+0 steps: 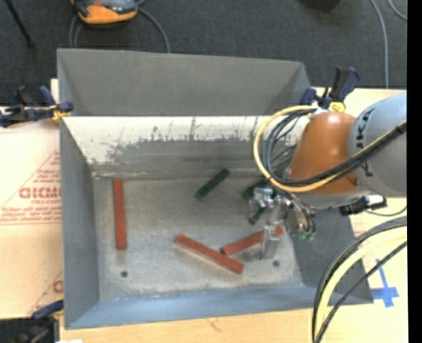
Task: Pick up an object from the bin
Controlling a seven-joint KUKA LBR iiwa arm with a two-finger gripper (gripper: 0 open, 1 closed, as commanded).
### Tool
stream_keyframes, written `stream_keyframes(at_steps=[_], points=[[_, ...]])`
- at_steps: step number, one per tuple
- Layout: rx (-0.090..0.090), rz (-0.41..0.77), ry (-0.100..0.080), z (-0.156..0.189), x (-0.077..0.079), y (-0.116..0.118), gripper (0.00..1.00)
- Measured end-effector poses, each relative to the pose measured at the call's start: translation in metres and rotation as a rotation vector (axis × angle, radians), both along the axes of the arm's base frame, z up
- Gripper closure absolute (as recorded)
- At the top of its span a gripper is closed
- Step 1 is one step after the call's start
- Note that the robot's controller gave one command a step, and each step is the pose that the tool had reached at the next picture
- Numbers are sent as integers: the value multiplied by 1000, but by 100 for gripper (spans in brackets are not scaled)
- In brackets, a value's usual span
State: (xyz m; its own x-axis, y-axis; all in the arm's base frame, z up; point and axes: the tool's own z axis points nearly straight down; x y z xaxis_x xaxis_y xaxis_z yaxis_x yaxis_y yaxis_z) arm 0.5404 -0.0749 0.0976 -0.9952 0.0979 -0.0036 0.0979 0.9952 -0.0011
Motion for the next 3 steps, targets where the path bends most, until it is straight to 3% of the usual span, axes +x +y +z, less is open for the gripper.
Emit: stream_keyframes(at_steps=[1, 2, 3], points=[[-1, 102, -9, -25, -36, -3, 100], [-2, 103, -9, -25, -36, -3, 100], [0, 114, 9, 13, -7, 29, 100]])
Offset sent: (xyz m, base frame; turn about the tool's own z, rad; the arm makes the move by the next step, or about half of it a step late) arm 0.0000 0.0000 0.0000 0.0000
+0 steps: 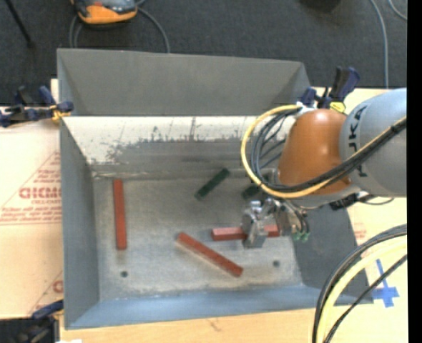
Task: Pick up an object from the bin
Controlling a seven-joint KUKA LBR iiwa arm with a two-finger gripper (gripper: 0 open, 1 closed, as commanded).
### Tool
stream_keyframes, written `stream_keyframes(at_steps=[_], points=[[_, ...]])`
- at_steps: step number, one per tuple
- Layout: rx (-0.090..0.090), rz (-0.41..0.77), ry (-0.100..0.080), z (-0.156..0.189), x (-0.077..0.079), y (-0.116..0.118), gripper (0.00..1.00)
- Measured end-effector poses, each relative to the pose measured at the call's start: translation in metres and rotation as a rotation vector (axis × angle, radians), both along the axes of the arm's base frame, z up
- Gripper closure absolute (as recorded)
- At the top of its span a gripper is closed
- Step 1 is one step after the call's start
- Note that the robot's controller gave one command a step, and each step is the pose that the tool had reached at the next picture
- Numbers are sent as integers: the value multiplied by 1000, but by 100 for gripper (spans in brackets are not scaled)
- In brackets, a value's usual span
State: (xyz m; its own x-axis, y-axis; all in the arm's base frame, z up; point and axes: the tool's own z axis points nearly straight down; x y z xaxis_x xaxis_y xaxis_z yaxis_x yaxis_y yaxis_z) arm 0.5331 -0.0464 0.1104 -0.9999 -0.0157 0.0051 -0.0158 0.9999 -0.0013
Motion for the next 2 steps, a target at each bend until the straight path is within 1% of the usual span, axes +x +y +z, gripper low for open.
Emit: stream_keyframes(at_steps=[1, 2], points=[[5, 51, -6, 53, -21, -14, 100], [-3, 8, 0, 98, -26, -37, 100]])
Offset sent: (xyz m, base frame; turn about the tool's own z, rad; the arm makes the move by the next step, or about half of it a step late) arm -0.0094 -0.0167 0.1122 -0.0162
